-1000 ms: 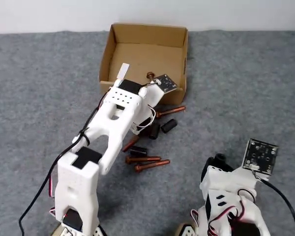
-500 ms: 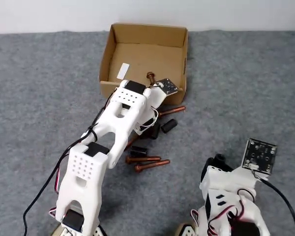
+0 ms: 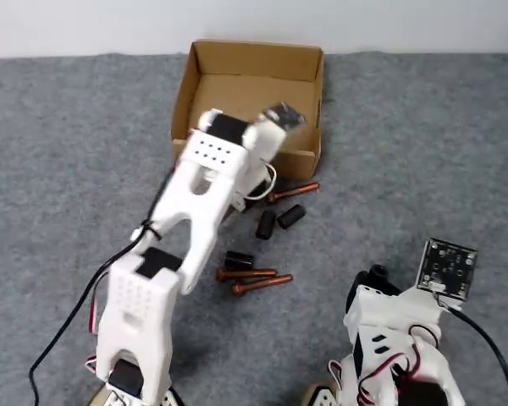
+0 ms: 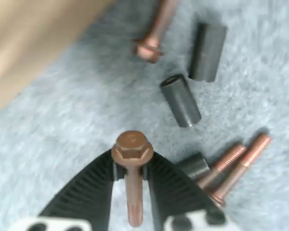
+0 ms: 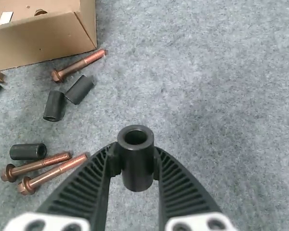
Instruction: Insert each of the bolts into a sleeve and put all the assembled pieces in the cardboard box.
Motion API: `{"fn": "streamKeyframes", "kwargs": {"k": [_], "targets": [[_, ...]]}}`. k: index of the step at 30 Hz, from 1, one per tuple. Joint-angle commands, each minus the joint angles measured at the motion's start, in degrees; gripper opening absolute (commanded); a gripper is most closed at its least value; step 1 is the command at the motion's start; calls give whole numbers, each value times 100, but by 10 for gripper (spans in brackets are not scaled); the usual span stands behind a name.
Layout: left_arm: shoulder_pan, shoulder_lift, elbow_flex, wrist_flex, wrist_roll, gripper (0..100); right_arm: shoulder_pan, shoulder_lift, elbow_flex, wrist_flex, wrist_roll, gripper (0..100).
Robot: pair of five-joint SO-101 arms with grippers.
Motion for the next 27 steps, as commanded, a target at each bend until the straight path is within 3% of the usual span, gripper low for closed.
{"fn": "streamKeyframes", "kwargs": {"k": [1, 10, 14, 21, 27], "targets": [[202, -1565, 664, 193, 369, 5, 13, -31, -26, -171, -62, 8], [712, -4897, 3521, -79, 519, 5, -40, -31, -26, -171, -62, 8], [712, -6321, 4734, -475, 958, 5, -725, -31, -26, -189, -70, 8], [519, -9169, 7020, -1609, 1741, 5, -1349, -31, 123, -470, -70, 8], [0, -11569, 8576, -2725, 1811, 5, -1789, -31, 167, -576, -70, 8]]}}
